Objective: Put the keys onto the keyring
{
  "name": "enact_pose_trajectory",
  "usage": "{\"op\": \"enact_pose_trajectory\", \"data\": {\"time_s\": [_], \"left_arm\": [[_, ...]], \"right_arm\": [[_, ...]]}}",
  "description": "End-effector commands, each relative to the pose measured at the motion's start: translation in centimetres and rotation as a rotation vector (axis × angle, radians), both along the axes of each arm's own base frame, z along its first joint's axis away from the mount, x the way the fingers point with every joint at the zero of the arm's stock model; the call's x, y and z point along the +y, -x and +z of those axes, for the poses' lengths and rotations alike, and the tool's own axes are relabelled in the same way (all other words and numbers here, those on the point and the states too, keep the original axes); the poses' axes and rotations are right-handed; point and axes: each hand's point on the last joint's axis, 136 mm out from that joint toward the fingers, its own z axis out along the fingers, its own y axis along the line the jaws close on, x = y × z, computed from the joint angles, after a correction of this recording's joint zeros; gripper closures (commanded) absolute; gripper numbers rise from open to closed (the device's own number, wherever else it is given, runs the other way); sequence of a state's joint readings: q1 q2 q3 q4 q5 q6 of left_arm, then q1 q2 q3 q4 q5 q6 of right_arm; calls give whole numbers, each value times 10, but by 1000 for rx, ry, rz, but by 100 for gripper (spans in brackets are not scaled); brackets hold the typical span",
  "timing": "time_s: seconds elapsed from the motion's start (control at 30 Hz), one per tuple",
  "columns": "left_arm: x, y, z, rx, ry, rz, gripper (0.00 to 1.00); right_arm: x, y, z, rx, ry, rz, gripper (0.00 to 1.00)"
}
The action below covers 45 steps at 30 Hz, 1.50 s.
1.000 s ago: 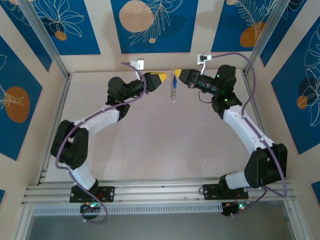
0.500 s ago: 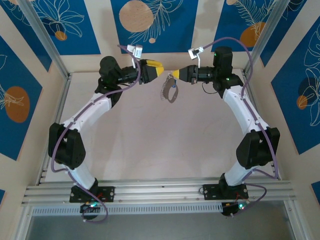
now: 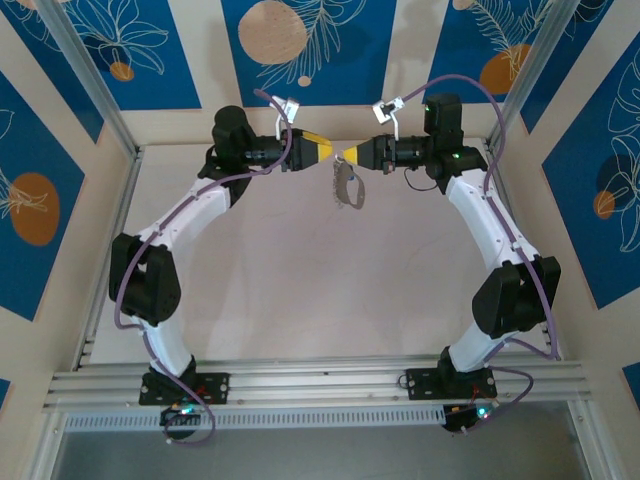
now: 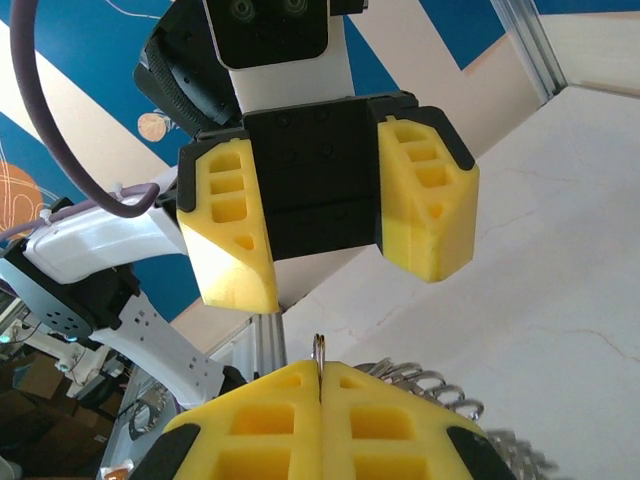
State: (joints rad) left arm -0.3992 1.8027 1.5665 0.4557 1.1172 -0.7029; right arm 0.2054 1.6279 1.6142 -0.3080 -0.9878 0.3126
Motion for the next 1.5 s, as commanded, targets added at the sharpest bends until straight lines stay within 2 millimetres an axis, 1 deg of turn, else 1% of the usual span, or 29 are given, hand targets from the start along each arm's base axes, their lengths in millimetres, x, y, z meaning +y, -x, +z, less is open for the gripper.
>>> {"op": "enact_pose_trajectory", "data": {"time_s": [0.0, 0.33, 0.5, 0.63, 0.8, 0.93, 1.2, 1.33, 1.47], "left_arm": [[3, 6, 17, -57, 21, -39, 52], [-5, 9, 15, -45, 26, -68, 53], [-8, 12, 16, -44, 30, -87, 58], [-11, 15, 17, -47, 35, -107, 64], [-14, 18, 17, -46, 36, -119, 66], [-16, 21, 16, -43, 35, -128, 69], [-16, 21, 13, -37, 30, -135, 70], [-17, 23, 12, -35, 27, -141, 76], [-17, 23, 11, -31, 26, -143, 77]], "right_arm": [[4, 4, 10, -28, -9, 28, 100], [7, 3, 11, -30, -11, 25, 100], [7, 1, 10, -27, -9, 19, 100], [7, 0, 10, -30, -8, 14, 100], [7, -2, 8, -29, -5, 9, 100], [7, -3, 7, -29, -3, 1, 100], [5, -7, 5, -24, -2, -16, 100], [5, -8, 5, -24, -4, -18, 100], [5, -9, 5, -25, -6, -20, 100]]}}
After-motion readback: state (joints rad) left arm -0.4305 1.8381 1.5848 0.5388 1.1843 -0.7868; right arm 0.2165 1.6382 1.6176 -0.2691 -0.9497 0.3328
